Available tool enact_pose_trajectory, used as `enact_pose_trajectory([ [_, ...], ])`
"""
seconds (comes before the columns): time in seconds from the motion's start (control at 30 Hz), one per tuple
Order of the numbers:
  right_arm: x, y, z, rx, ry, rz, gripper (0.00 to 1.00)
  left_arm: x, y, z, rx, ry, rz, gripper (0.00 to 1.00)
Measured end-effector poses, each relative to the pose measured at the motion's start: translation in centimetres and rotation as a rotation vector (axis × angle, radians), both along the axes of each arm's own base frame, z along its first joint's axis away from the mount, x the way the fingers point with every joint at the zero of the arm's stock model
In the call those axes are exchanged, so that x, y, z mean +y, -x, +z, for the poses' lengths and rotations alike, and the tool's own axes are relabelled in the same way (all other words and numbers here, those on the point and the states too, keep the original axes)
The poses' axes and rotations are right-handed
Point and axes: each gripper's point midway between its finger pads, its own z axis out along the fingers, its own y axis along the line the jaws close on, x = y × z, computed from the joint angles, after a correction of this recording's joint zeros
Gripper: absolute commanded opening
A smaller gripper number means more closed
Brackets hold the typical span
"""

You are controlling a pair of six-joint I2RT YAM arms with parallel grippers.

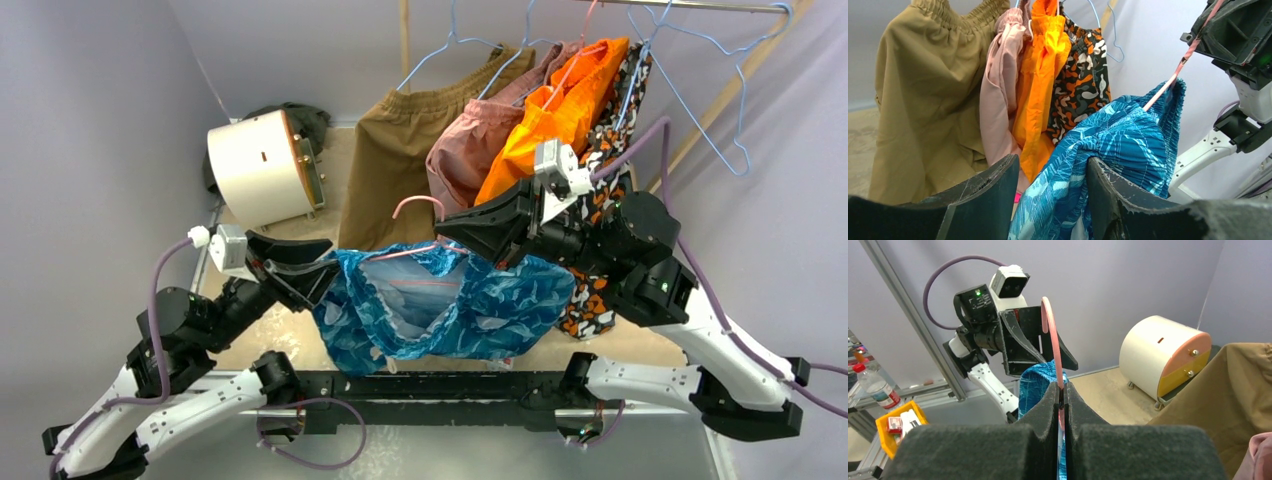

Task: Place the shorts on the hanger
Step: Hang the shorts on the hanger.

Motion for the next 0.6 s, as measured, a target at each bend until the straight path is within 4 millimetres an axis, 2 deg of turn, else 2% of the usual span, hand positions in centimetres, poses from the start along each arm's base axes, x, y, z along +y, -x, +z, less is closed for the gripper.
enact_pose_trajectory([
  [0.13, -0.4, 0.2, 0.0, 0.005, -0.029, -0.006, 0.00, -0.4, -0.4, -0.3, 0.020, -0.039, 0.003, 0.50],
  [0.3, -1.1, 0.3, 0.7, 0.006, -0.067, -0.019, 0.00, -1.8, -2.0, -0.6, 0.076, -0.124, 0.035, 0.59],
  [0.4, -1.6, 0.4, 1.2, 0.002, -0.087, -0.026, 0.00, -1.8, -2.6, -0.5, 0.091, -0.157, 0.065, 0.64],
  [0.5, -2.0, 0.5, 1.6, 0.002, -0.102, -0.033, 0.00, -1.1, -2.2, 0.0, 0.069, -0.148, 0.065, 0.65],
  [0.6, -2.3, 0.6, 1.9, 0.001, -0.117, -0.035, 0.00, -0.1, -0.9, 1.3, 0.020, -0.107, 0.035, 0.65],
])
